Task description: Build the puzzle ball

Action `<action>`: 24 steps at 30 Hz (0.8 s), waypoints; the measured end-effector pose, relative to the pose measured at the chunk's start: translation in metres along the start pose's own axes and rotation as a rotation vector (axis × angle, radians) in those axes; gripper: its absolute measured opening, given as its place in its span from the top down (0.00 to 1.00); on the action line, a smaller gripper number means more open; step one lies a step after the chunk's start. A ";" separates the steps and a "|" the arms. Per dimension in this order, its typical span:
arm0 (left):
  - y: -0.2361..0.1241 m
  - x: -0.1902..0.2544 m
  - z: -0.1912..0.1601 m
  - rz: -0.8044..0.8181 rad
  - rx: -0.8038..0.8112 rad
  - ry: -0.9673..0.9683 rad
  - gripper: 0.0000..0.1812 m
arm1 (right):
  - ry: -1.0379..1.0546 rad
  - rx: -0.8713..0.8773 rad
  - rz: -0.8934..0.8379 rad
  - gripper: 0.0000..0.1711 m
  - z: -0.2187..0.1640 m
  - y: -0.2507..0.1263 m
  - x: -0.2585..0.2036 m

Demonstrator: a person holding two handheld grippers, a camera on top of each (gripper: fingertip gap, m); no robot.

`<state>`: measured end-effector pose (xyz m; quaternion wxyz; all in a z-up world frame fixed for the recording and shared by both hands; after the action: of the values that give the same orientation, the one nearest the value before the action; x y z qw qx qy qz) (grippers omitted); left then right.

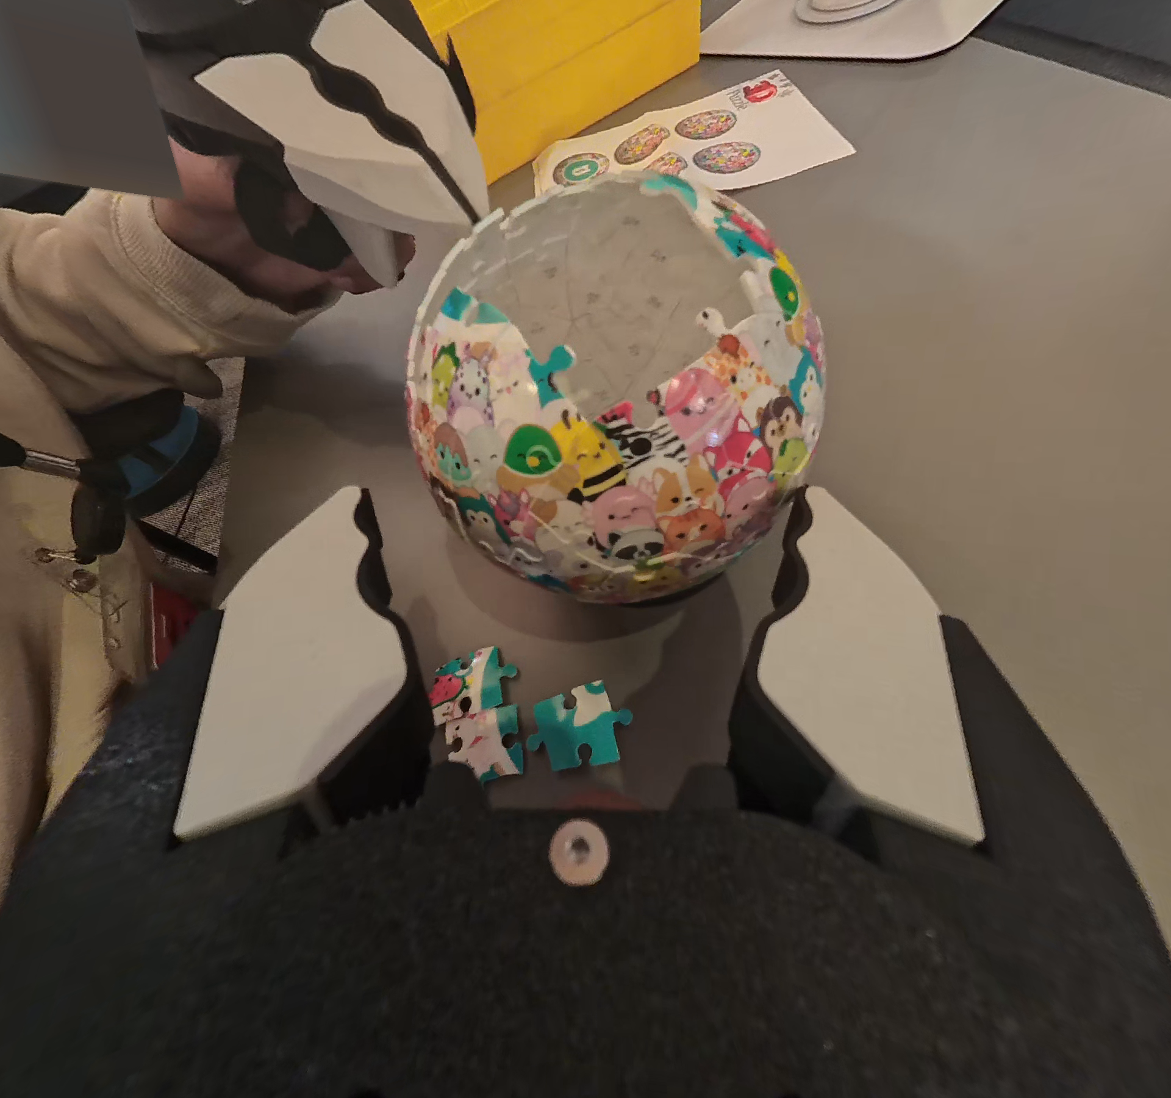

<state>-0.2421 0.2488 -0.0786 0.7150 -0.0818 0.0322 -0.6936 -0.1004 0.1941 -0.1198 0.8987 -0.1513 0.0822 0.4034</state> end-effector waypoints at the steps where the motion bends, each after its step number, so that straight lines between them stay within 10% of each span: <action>1: -0.002 0.000 0.001 0.008 0.002 0.003 1.00 | 0.001 0.002 0.003 0.30 0.000 0.000 -0.001; 24: -0.033 0.002 0.001 0.152 0.038 -0.062 0.98 | -0.007 -0.004 0.001 0.30 -0.004 -0.002 -0.005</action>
<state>-0.2742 0.2461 -0.0722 0.7677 -0.0870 0.0027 -0.6349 -0.1024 0.1875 -0.1216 0.8985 -0.1516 0.0781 0.4044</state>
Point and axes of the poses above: each gripper's, where its closed fingertips meet, y out along the fingers, z out of its top, x = y × z across the jaws, the point moved 5 cm from there along -y, back along the fingers, and after that the axes turned 13 degrees about x, right-handed, at the moved point
